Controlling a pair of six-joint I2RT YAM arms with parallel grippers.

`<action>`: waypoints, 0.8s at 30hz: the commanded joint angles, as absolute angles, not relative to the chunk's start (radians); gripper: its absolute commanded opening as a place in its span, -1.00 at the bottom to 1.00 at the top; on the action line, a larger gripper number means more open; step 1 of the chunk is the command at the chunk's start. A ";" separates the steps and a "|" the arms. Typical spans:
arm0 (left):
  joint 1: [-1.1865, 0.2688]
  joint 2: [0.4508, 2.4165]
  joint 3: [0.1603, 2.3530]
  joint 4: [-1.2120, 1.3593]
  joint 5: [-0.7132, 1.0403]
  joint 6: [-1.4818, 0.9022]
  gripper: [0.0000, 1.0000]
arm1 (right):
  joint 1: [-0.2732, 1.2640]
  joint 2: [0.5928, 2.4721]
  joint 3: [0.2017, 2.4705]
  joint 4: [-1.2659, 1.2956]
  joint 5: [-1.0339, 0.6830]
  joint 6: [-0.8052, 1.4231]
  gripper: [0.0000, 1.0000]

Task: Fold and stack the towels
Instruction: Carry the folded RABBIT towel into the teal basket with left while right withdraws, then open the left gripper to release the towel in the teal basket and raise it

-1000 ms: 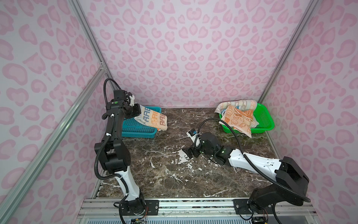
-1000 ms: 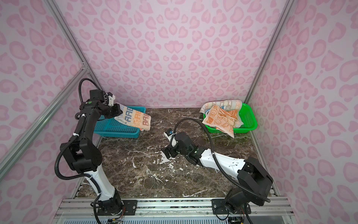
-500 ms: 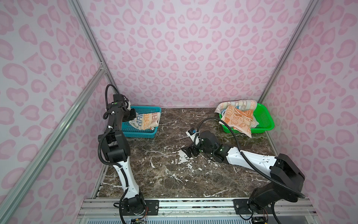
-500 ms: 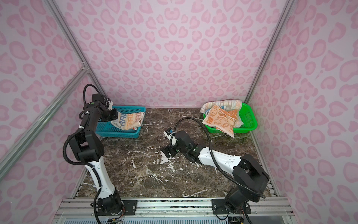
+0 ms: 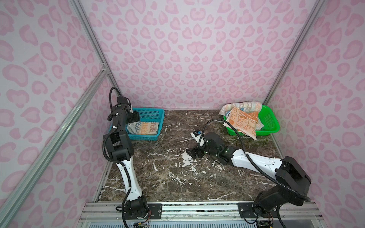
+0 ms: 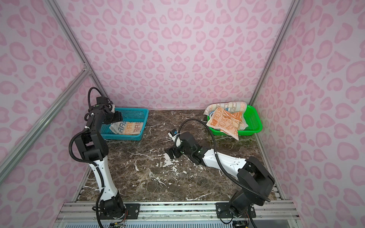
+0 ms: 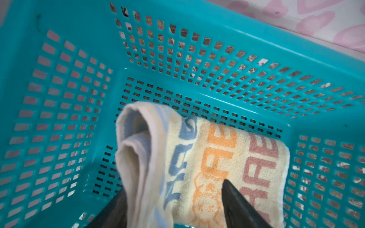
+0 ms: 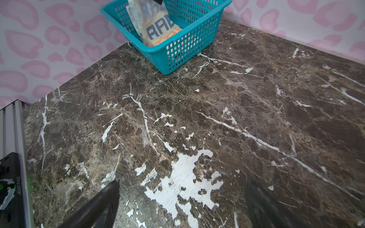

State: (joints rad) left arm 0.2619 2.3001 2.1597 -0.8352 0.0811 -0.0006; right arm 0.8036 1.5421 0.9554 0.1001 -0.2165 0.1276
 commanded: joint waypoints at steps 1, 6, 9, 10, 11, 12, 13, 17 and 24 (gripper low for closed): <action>0.264 2.220 2.163 -0.807 0.076 -0.035 0.55 | 0.804 1.538 0.945 0.116 -0.215 0.132 0.98; 0.261 2.130 2.118 -0.798 0.076 -0.040 0.60 | 0.804 1.529 0.938 0.131 -0.215 0.136 0.97; 0.253 2.051 2.056 -0.779 0.040 -0.027 0.65 | 0.804 1.514 0.945 0.101 -0.193 0.115 0.97; 0.253 2.022 2.028 -0.768 0.031 -0.026 0.65 | 0.802 1.504 0.946 0.088 -0.183 0.104 0.98; 0.253 2.000 2.009 -0.759 0.029 -0.024 0.66 | 0.799 1.498 0.945 0.081 -0.178 0.095 0.98; 0.253 1.979 1.992 -0.754 0.027 -0.026 0.66 | 0.793 1.489 0.943 0.075 -0.178 0.091 0.98; 0.253 1.961 1.979 -0.749 0.022 -0.026 0.66 | 0.787 1.480 0.939 0.072 -0.178 0.088 0.97; 0.252 1.905 1.931 -0.714 -0.027 -0.026 0.71 | 0.776 1.459 0.929 0.065 -0.179 0.080 0.97; 0.252 1.864 1.913 -0.661 -0.138 -0.020 0.72 | 0.776 1.454 0.919 0.076 -0.186 0.100 0.98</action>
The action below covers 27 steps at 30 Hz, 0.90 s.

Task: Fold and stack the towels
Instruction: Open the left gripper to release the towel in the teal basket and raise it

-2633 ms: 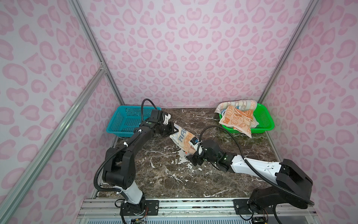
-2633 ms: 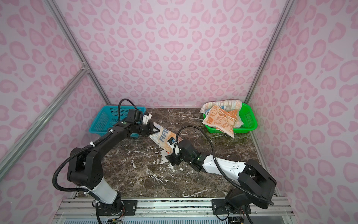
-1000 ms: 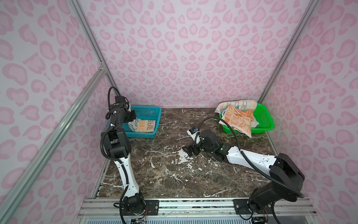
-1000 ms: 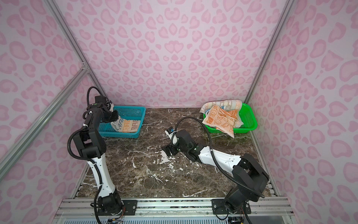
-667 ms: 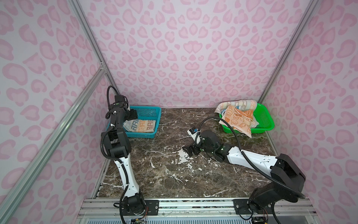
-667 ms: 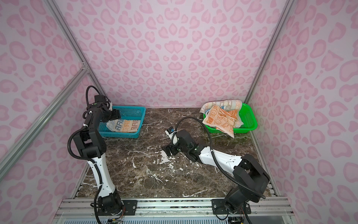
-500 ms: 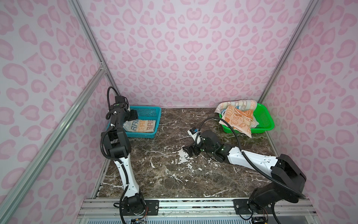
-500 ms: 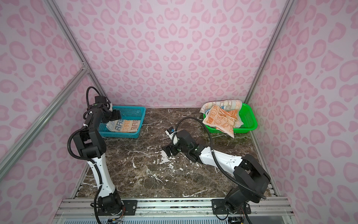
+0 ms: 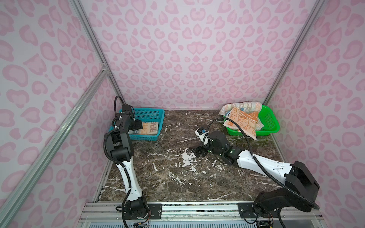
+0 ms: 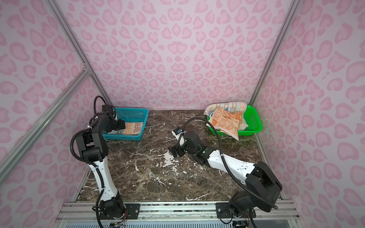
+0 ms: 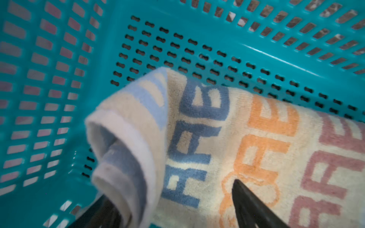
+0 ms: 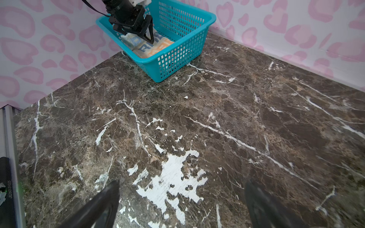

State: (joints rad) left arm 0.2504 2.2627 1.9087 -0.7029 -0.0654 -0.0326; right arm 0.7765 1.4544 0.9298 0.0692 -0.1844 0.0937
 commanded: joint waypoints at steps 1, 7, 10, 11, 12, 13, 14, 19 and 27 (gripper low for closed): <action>0.252 1.864 1.916 -0.658 -0.148 -0.019 0.72 | 0.776 1.455 0.920 0.080 -0.187 0.102 0.98; 0.252 1.858 1.926 -0.632 -0.190 -0.001 0.72 | 0.776 1.472 0.930 0.084 -0.195 0.104 0.98; 0.251 1.867 1.948 -0.637 -0.199 0.003 0.72 | 0.776 1.485 0.938 0.086 -0.203 0.100 0.98; 0.252 1.868 1.955 -0.636 -0.201 0.005 0.72 | 0.775 1.490 0.942 0.086 -0.207 0.100 0.97; 0.252 1.870 1.959 -0.635 -0.200 0.005 0.72 | 0.776 1.493 0.945 0.088 -0.210 0.101 0.97; 0.252 1.870 1.963 -0.631 -0.201 0.007 0.72 | 0.776 1.496 0.947 0.089 -0.214 0.102 0.97; 0.252 1.871 1.969 -0.627 -0.201 0.009 0.72 | 0.775 1.498 0.948 0.091 -0.215 0.102 0.98; 0.252 1.880 2.002 -0.640 -0.175 0.012 0.72 | 0.776 1.516 0.957 0.096 -0.220 0.101 0.97; 0.250 1.779 1.881 -0.562 -0.058 0.001 0.67 | 0.776 1.523 0.960 0.105 -0.225 0.100 0.97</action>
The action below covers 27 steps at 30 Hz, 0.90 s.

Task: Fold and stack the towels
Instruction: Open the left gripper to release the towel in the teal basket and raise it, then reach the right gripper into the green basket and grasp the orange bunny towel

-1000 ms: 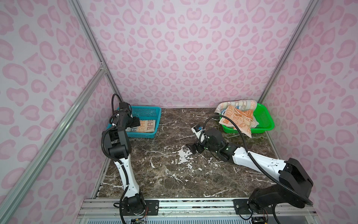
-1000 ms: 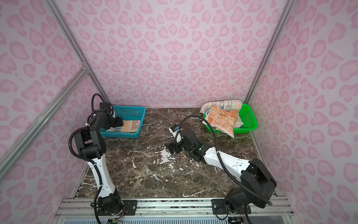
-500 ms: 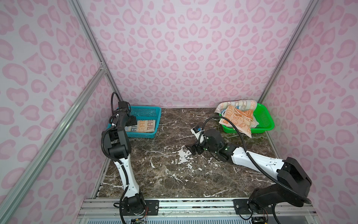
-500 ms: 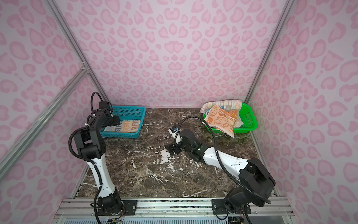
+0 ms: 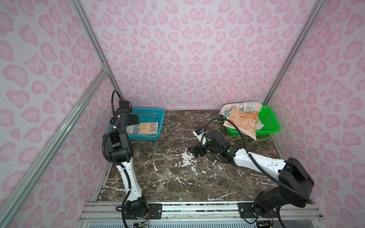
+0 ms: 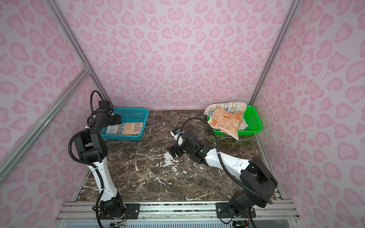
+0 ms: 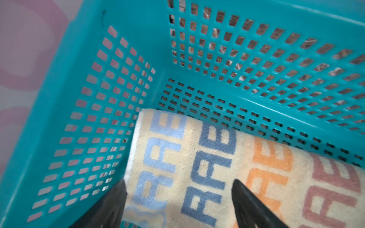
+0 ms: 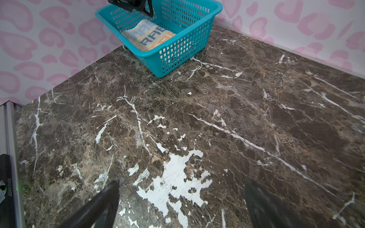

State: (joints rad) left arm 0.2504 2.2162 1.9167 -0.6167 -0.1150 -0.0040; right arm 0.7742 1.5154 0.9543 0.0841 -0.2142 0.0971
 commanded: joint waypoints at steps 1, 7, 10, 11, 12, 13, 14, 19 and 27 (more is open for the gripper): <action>0.250 1.762 1.860 -0.547 -0.045 -0.003 0.65 | 0.775 1.523 0.959 0.104 -0.226 0.100 0.97; 0.244 1.672 1.740 -0.491 0.018 -0.010 0.34 | 0.775 1.521 0.953 0.110 -0.230 0.106 0.97; 0.239 1.635 1.687 -0.476 0.020 -0.015 0.13 | 0.776 1.522 0.951 0.114 -0.231 0.108 0.98; 0.238 1.623 1.668 -0.467 0.025 -0.016 0.06 | 0.775 1.521 0.951 0.114 -0.231 0.108 0.98; 0.237 1.610 1.651 -0.461 0.030 -0.019 0.00 | 0.776 1.521 0.950 0.115 -0.232 0.109 0.97; 0.235 1.601 1.638 -0.458 0.032 -0.020 -0.06 | 0.776 1.521 0.951 0.115 -0.233 0.109 0.98; 0.233 1.591 1.625 -0.457 0.038 -0.020 -0.14 | 0.776 1.521 0.950 0.118 -0.233 0.109 0.97; 0.220 1.537 1.560 -0.457 0.048 -0.034 -0.51 | 0.775 1.517 0.950 0.120 -0.233 0.112 0.97; 0.175 1.396 1.371 -0.448 0.075 -0.088 -0.93 | 0.764 1.469 0.987 -0.005 -0.139 0.098 0.98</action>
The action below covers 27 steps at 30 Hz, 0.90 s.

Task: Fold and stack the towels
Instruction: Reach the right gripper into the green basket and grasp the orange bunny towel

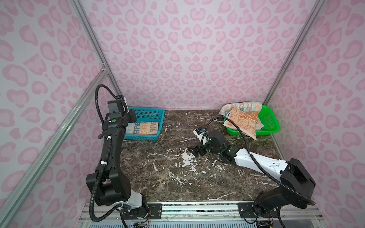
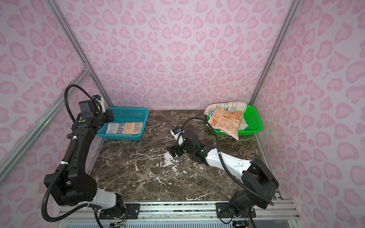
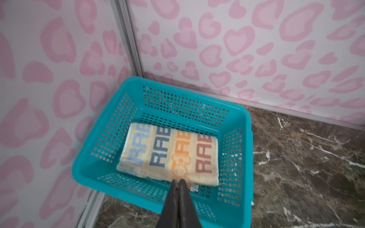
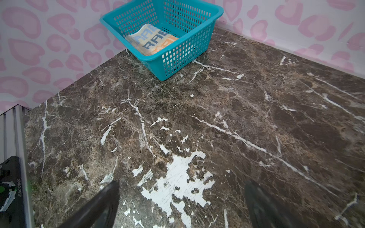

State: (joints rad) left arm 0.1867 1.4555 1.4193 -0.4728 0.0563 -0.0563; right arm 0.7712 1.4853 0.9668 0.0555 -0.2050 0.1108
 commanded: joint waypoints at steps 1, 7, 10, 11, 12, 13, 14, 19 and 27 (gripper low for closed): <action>0.169 1.374 1.337 -0.439 0.080 -0.102 -0.93 | 0.759 1.461 1.004 -0.049 -0.106 0.095 0.98; 0.121 1.213 1.103 -0.369 0.173 -0.187 -0.93 | 0.640 1.403 1.117 -0.334 0.069 0.065 0.94; 0.082 1.140 1.008 -0.351 0.205 -0.232 -0.93 | 0.525 1.397 1.163 -0.438 0.134 0.056 0.91; 0.066 1.114 0.982 -0.350 0.214 -0.243 -0.93 | 0.483 1.403 1.182 -0.471 0.157 0.054 0.91; 0.047 1.089 0.956 -0.350 0.214 -0.256 -0.93 | 0.439 1.415 1.198 -0.498 0.164 0.054 0.90; 0.030 1.070 0.934 -0.351 0.216 -0.267 -0.93 | 0.400 1.425 1.213 -0.519 0.163 0.057 0.89; 0.010 1.049 0.913 -0.355 0.217 -0.278 -0.93 | 0.357 1.446 1.228 -0.536 0.156 0.064 0.88; -0.094 0.966 0.818 -0.350 0.198 -0.350 -0.93 | 0.229 1.567 1.304 -0.555 0.091 0.092 0.87; -0.254 0.931 0.680 -0.318 0.169 -0.481 -0.55 | 0.157 1.836 1.553 -0.609 0.025 0.149 0.75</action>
State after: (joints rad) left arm -0.2226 0.9352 0.7036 -0.3698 0.1856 -0.4145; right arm 0.1814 1.7760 1.4956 -0.5652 0.0536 0.1036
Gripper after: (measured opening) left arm 0.205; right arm 0.892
